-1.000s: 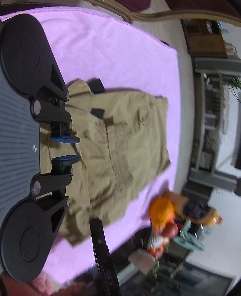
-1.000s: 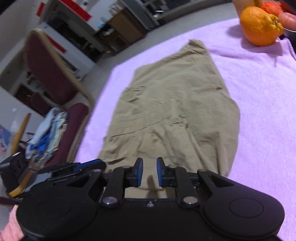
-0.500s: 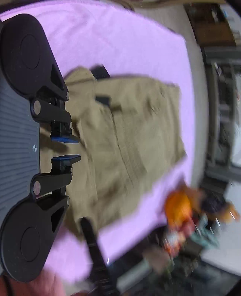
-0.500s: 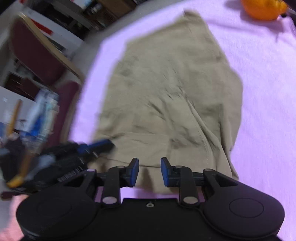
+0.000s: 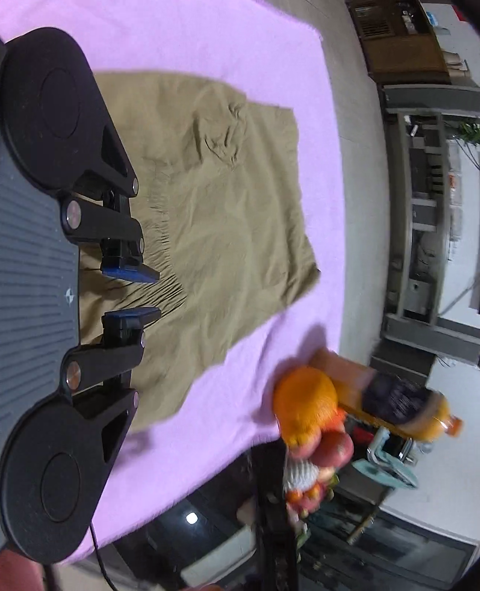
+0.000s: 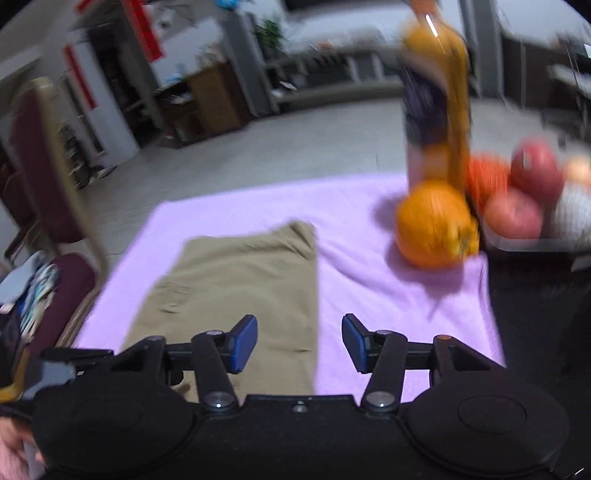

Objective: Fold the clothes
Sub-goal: 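Pinch the folded trouser edge with the left gripper while the right gripper hovers above, then grasp the khaki trouser edge with the right gripper and fold it over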

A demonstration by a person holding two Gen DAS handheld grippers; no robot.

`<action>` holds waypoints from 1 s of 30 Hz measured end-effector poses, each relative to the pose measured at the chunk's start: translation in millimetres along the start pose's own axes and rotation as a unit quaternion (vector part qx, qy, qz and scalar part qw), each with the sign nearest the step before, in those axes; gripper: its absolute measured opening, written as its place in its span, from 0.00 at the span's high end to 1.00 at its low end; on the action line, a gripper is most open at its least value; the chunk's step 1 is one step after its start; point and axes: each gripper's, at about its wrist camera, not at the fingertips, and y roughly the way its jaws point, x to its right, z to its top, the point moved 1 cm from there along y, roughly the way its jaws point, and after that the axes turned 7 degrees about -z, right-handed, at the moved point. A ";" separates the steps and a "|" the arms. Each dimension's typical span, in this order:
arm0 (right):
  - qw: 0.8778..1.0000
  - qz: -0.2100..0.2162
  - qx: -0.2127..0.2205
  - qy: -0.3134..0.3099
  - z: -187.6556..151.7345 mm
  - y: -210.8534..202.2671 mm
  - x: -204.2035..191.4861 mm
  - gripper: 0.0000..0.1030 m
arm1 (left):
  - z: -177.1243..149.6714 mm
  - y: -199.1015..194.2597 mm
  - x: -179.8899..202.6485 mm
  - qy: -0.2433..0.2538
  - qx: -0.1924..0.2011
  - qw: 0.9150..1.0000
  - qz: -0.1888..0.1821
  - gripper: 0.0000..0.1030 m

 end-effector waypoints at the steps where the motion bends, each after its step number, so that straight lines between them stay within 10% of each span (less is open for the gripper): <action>1: 1.000 0.011 -0.010 0.017 1.4 18.7 8.1 0.55 | 4.2 11.0 -3.8 0.002 -0.008 1.000 0.003 0.87; 4: 0.997 0.051 -0.030 0.055 8.9 66.8 22.8 0.62 | 8.1 39.6 -13.7 0.010 -0.059 0.998 -0.010 0.91; 20: 0.981 0.172 -0.018 0.087 61.9 210.0 29.8 0.68 | 7.1 41.4 -28.8 0.035 -0.061 0.995 -0.069 0.91; 23: 0.985 0.154 -0.009 0.080 63.4 209.1 22.3 0.91 | 7.2 40.9 -28.4 0.034 -0.059 0.995 -0.069 0.91; 30: 0.989 0.135 0.047 -0.023 61.7 100.1 -19.3 0.93 | 10.6 21.0 -15.1 0.003 -0.039 0.998 -0.043 0.97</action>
